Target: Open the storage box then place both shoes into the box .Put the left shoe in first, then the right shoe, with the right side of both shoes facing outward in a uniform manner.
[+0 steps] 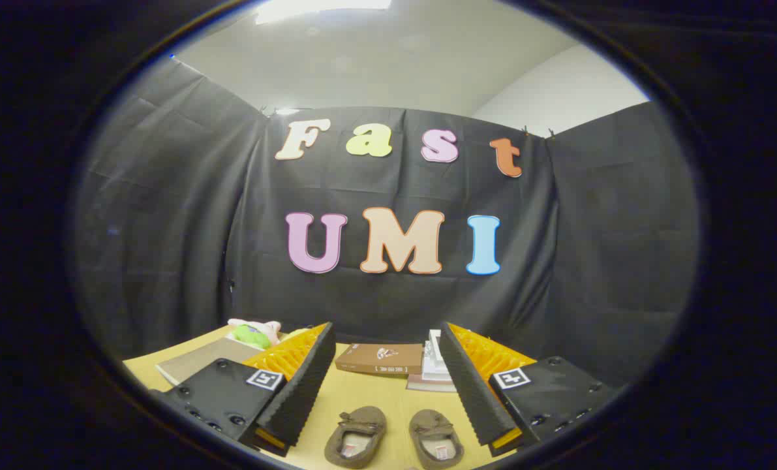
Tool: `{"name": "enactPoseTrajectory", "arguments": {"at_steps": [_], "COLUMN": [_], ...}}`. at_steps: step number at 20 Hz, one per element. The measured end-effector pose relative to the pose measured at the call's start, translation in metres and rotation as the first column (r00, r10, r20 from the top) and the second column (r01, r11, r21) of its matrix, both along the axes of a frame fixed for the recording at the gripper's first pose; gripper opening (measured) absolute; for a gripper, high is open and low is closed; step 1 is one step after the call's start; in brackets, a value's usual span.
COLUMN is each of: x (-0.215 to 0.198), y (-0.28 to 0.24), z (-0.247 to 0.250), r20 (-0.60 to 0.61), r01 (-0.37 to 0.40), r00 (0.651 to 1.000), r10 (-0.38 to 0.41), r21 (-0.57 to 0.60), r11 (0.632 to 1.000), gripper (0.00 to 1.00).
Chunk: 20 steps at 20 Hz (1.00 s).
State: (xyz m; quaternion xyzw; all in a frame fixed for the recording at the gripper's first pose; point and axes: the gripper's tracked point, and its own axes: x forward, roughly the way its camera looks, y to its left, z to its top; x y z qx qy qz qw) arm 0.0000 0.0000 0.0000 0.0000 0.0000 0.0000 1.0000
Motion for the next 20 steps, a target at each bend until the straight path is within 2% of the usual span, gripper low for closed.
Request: {"name": "enactPoseTrajectory", "arguments": {"at_steps": [20], "x": [0.008], "y": [-0.017], "z": [0.007], "r20": [0.032], "r01": [0.012], "r00": [0.999], "r10": [-0.012], "r21": [-0.015], "r11": [1.000], "gripper": [1.00]}}
